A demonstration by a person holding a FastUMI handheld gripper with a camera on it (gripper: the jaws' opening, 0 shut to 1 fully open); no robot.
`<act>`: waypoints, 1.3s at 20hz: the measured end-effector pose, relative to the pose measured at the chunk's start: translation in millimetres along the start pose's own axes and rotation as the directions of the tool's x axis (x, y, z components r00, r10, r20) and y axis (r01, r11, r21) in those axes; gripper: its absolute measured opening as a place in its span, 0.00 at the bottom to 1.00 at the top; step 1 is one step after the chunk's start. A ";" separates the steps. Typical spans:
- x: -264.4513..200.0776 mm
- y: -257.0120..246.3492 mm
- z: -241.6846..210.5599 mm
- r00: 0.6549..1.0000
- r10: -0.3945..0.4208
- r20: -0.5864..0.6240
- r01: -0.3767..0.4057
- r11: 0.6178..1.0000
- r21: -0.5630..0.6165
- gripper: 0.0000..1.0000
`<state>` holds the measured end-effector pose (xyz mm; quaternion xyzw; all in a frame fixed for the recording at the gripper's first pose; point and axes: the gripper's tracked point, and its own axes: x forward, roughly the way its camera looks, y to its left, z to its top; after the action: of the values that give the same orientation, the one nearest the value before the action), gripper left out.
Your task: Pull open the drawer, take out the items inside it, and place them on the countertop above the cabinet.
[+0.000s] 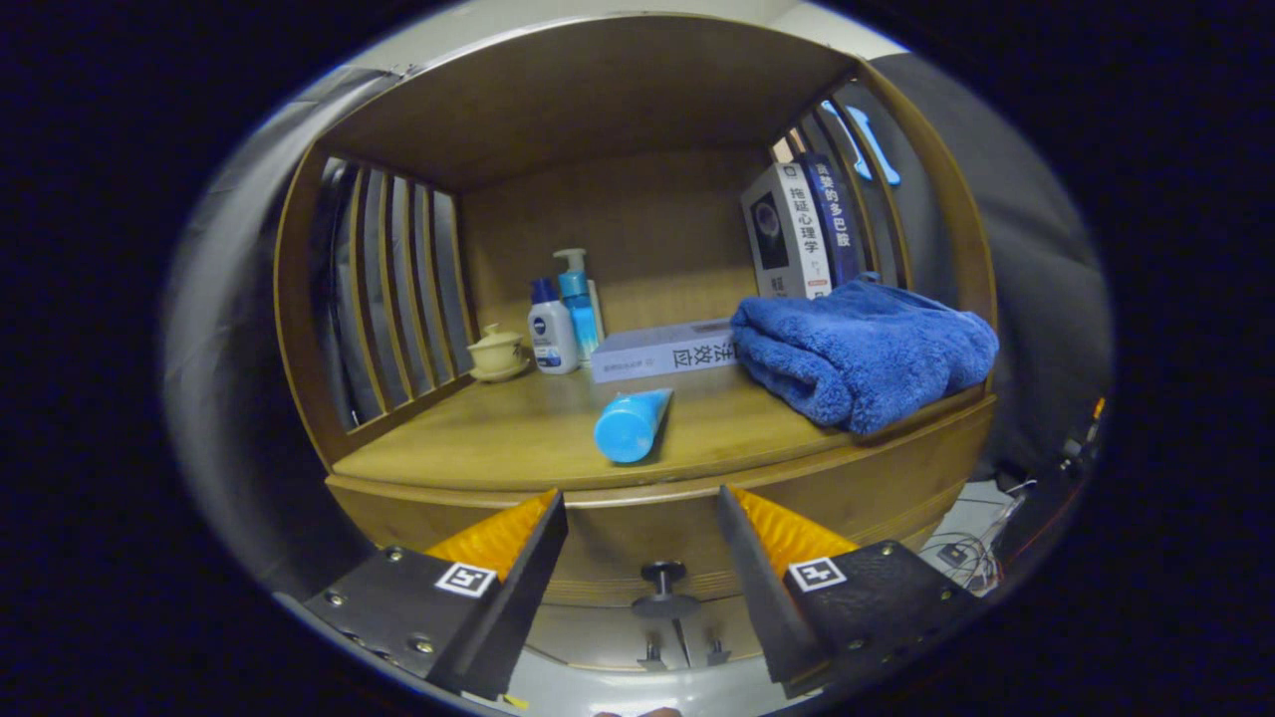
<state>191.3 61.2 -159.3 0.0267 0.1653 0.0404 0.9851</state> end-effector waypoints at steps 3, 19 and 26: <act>-21.4 2.9 18.1 1.000 0.000 -0.008 0.000 1.000 -0.026 0.95; -216.0 -104.8 118.8 0.922 -0.312 0.228 0.323 0.946 -0.011 0.95; -237.9 -131.4 113.4 0.909 -0.357 0.214 0.367 0.930 -0.010 0.93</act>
<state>13.6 -95.1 16.0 -0.0250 0.0621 -0.1417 0.9876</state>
